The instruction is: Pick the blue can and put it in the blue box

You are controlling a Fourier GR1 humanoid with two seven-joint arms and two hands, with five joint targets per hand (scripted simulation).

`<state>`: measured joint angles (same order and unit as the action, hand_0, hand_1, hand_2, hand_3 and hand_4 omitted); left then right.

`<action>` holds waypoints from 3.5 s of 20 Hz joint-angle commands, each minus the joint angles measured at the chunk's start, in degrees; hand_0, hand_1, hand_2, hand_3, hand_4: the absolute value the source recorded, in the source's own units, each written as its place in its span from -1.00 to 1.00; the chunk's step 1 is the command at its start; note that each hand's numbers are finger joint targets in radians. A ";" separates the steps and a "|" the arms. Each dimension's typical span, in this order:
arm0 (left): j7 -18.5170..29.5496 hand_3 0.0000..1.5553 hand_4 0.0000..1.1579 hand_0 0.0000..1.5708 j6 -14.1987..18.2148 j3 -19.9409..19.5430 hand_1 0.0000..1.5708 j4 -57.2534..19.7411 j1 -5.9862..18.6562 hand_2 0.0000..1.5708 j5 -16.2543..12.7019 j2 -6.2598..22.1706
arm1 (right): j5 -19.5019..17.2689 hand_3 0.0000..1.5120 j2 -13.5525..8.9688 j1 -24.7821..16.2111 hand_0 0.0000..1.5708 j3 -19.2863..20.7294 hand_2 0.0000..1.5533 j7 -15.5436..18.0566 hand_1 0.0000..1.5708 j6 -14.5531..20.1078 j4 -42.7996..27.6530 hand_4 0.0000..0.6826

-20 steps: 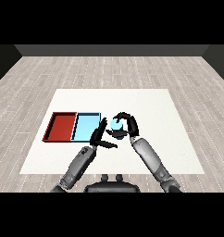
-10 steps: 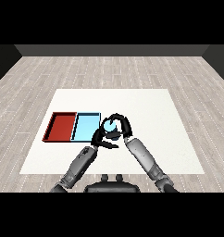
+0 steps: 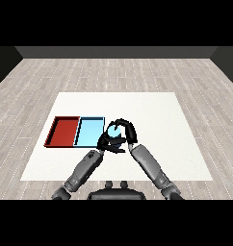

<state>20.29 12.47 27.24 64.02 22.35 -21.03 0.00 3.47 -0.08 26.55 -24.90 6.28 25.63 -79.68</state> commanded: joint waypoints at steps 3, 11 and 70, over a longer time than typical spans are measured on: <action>-2.26 -1.00 -1.00 -1.00 6.76 6.84 -1.00 0.59 3.82 -1.00 -4.92 0.00 | 1.95 0.83 0.07 0.59 0.86 -2.75 0.87 -1.17 0.86 3.32 -1.74 0.75; 1.51 -1.00 0.04 -1.00 11.84 6.74 -1.00 -7.76 6.96 -0.87 -8.28 0.02 | 9.60 0.84 0.06 3.06 0.87 -3.12 0.87 1.20 0.87 3.92 -1.33 0.78; -9.90 0.80 0.73 1.00 18.20 0.49 1.00 -39.06 22.38 0.94 0.48 16.40 | 23.29 -1.00 -4.84 -19.77 -1.00 20.98 -1.00 12.31 -1.00 -17.15 -10.80 -1.00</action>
<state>15.70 28.65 26.25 33.29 40.90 -23.63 17.62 25.58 -4.89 6.52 -5.40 17.04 10.43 -93.48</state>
